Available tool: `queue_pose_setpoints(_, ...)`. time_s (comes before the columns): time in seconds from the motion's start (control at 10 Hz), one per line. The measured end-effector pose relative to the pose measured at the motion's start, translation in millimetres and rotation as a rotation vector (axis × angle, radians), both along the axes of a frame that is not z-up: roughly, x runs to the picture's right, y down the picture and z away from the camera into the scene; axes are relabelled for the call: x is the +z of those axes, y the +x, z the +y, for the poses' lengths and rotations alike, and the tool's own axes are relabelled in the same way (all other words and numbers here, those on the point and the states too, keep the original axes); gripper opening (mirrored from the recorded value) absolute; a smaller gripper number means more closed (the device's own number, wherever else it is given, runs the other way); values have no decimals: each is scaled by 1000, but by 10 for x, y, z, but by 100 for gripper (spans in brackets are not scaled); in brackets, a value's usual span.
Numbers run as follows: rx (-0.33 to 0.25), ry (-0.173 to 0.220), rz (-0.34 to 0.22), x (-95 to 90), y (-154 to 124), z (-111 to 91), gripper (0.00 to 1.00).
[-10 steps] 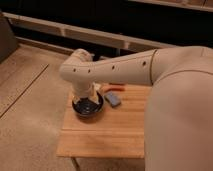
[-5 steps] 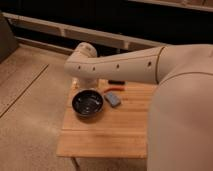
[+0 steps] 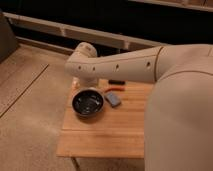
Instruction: Place the pepper in the ceramic bowl
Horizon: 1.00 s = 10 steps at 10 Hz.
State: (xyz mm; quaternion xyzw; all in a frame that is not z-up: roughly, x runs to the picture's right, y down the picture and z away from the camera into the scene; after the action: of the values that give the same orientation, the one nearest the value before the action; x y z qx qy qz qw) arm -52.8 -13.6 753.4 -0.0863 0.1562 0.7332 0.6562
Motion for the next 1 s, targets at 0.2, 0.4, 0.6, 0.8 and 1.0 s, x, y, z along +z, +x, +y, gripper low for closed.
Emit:
queue_pose_setpoints(0.2, 96, 26, 99, 209, 328, -185, 65)
queue_pose_setpoints(0.4, 136, 34, 122, 220, 405, -238, 65)
queue_pose_setpoints(0.6, 138, 34, 119, 231, 386, -242, 65)
queue_pose_setpoints(0.8, 139, 35, 120, 231, 389, -243, 65)
queue_pose_setpoints(1.0, 139, 35, 119, 230, 385, -244, 65)
